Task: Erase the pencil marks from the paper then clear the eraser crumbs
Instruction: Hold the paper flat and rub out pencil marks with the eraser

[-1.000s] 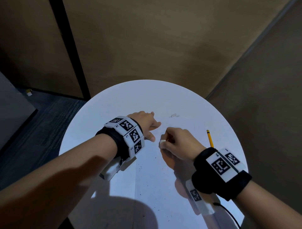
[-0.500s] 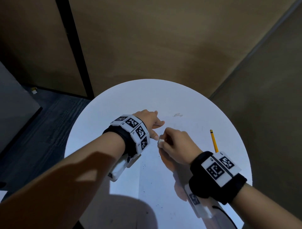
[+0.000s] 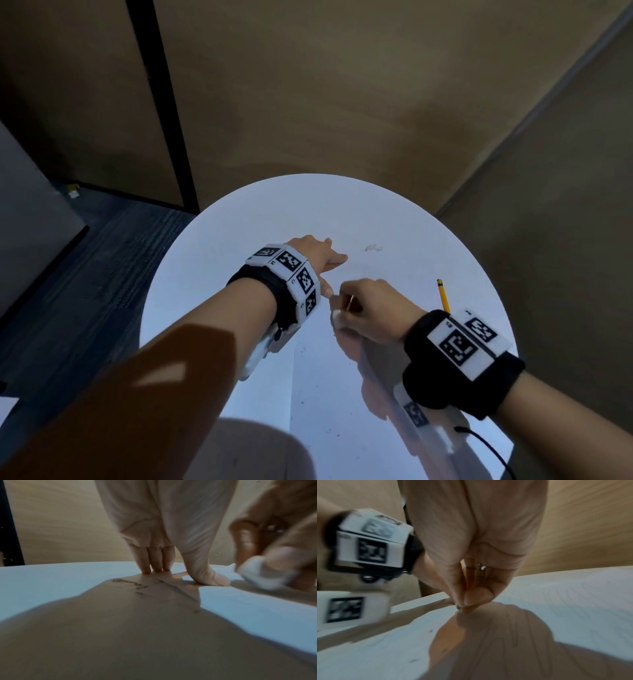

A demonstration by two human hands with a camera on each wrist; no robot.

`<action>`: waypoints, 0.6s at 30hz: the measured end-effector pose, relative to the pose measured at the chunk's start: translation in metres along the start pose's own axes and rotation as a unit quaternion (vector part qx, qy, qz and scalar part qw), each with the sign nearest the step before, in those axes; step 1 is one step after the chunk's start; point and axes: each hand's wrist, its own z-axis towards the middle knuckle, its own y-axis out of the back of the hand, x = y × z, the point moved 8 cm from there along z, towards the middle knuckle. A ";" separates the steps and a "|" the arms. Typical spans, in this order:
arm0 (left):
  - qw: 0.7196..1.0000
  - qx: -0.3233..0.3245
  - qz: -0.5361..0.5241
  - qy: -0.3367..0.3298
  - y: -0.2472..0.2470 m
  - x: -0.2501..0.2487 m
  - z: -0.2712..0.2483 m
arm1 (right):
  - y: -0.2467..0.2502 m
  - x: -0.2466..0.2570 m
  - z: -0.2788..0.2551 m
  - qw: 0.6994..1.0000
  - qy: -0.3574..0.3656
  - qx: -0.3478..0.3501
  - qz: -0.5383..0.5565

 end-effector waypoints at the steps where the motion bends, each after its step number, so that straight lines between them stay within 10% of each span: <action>1: 1.000 0.000 -0.005 0.003 -0.001 0.000 0.000 | 0.006 -0.003 0.004 0.999 -0.014 -0.030 0.014; 14: 1.000 0.008 0.000 -0.001 -0.003 -0.001 -0.001 | 0.011 -0.006 0.006 0.997 -0.062 -0.048 0.028; 18: 1.000 0.013 0.007 -0.008 -0.003 0.000 0.000 | -0.006 0.002 -0.003 0.998 -0.040 0.049 -0.030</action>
